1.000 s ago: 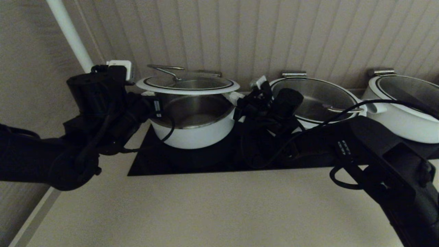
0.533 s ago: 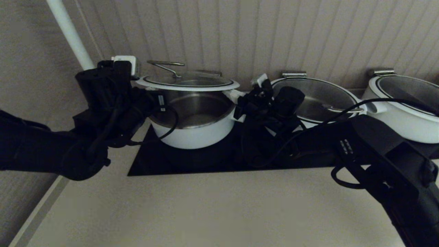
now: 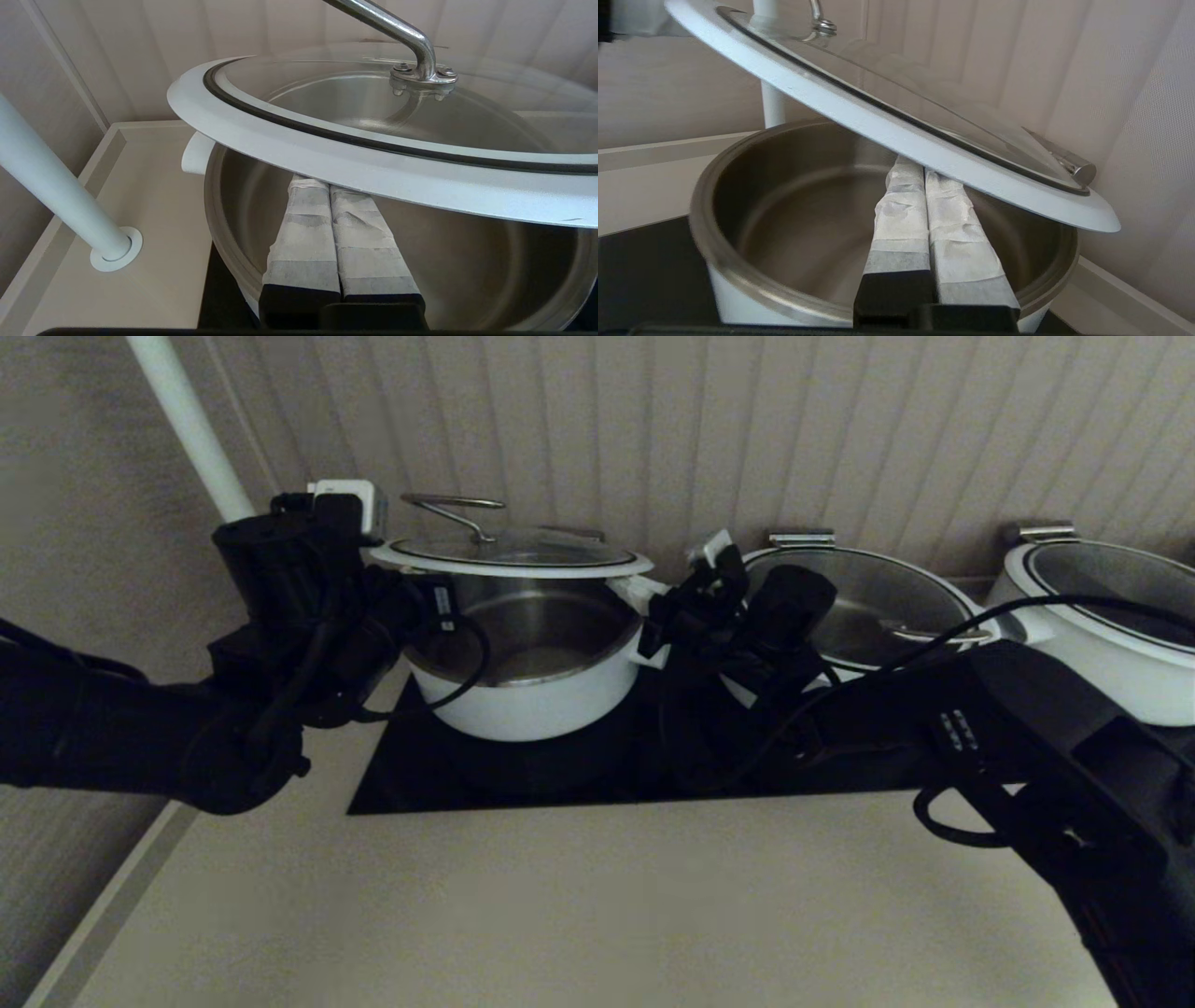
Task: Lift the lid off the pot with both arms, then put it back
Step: Open the pot lid completely
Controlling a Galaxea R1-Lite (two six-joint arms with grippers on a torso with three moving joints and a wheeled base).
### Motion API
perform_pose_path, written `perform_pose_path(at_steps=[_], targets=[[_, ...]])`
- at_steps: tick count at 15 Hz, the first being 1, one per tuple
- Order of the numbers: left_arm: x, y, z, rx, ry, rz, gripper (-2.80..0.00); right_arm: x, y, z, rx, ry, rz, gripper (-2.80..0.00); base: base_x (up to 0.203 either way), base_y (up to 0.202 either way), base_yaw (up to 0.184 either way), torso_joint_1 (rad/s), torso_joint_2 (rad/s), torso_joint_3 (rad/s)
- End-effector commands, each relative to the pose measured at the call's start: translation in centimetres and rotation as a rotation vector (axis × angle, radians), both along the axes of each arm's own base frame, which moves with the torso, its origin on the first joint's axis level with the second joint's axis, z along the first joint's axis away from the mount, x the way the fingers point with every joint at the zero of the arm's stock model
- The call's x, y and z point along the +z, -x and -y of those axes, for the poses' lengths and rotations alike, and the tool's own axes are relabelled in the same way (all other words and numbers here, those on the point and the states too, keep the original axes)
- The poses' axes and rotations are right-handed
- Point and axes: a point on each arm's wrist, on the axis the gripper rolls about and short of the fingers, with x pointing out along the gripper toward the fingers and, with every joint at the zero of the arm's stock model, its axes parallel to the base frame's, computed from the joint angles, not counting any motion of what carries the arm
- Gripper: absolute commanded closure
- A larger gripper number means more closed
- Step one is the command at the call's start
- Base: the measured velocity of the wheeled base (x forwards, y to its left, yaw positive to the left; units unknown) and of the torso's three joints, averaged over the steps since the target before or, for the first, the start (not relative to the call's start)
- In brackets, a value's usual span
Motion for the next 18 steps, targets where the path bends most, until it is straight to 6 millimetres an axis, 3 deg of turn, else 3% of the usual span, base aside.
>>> perform_pose_path(at_steps=[1, 10, 18], targets=[[0.0, -0.2, 0.1, 0.003, 0.003, 0.006, 0.00, 0.3, 0.8, 0.2, 0.006, 0.009, -0.013, 0.00, 0.000, 0.000, 0.000, 0.000, 0.00, 0.000], [-0.3, -0.4, 0.1, 0.003, 0.003, 0.004, 0.00, -0.6, 4.9, 2.3, 0.009, 0.083, -0.155, 0.00, 0.000, 0.000, 0.000, 0.000, 0.00, 0.000], [0.6, -0.8, 1.1, -0.019, 0.037, 0.036, 0.00, 0.6, 8.4, 4.3, 0.004, 0.106, -0.201, 0.00, 0.000, 0.000, 0.000, 0.000, 0.00, 0.000]])
